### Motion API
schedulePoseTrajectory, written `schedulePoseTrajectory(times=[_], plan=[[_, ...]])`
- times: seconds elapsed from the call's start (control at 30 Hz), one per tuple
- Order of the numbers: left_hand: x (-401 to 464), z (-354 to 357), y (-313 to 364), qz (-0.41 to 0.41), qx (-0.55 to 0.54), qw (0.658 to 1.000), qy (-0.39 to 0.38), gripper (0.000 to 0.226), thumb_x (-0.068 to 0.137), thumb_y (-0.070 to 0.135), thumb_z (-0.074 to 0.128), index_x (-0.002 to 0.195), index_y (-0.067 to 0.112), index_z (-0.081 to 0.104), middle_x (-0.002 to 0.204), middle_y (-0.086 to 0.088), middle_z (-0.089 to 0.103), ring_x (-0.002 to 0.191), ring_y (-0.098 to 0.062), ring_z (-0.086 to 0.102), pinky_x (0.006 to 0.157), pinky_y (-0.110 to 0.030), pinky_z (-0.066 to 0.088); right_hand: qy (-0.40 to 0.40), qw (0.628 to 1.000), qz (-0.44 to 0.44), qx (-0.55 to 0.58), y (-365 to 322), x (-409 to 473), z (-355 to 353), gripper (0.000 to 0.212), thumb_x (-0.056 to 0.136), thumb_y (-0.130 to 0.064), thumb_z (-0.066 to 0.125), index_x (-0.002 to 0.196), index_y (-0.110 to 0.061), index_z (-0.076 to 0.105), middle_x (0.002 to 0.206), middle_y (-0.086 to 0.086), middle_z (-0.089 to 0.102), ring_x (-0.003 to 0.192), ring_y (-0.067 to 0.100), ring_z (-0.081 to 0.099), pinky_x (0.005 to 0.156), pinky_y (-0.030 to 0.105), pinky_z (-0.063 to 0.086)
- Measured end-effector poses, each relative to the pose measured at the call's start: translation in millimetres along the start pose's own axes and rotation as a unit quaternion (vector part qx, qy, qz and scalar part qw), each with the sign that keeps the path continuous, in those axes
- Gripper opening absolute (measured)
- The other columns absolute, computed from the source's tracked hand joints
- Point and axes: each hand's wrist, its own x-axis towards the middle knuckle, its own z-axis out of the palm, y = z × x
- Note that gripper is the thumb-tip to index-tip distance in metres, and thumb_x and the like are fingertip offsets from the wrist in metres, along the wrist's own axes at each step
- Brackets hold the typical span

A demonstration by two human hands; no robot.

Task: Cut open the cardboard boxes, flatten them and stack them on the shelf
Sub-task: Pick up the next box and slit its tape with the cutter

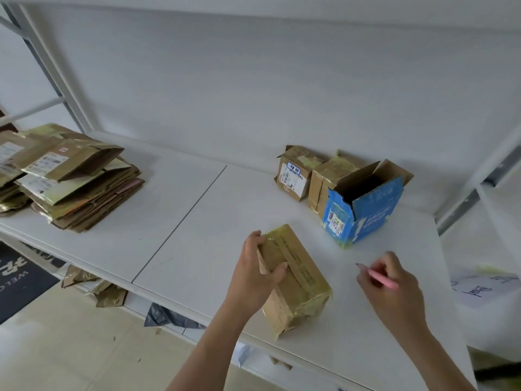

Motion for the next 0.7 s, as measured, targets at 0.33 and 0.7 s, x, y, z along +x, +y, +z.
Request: schedulePoseTrajectory(times=[0.33,0.7], plan=[[1.5,13.1,-12.4,0.012,-0.058,0.998,0.026,0.056,0.083,0.026,0.077,0.122,0.031,0.038,0.122,0.027,0.042,0.103,0.022,0.043,0.080,-0.005,0.038,-0.133,0.900,-0.033,0.413,-104.9,30.4,42.7,0.011,0.094,-0.018,0.064,0.092,-0.007,0.067,0.082,0.003,0.070,0.081,0.015,0.069,0.072,0.030,0.058],[8.4,35.5,-21.4,-0.039,-0.166,0.985,0.022,0.052,0.081,0.022,0.079,0.119,0.025,0.043,0.118,0.008,0.054,0.111,-0.017,0.057,0.098,-0.035,0.048,-0.176,0.918,-0.054,0.352,-79.2,43.7,62.7,0.010,0.096,-0.007,0.059,0.096,-0.012,0.069,0.089,-0.004,0.073,0.082,0.011,0.070,0.067,0.024,0.059]])
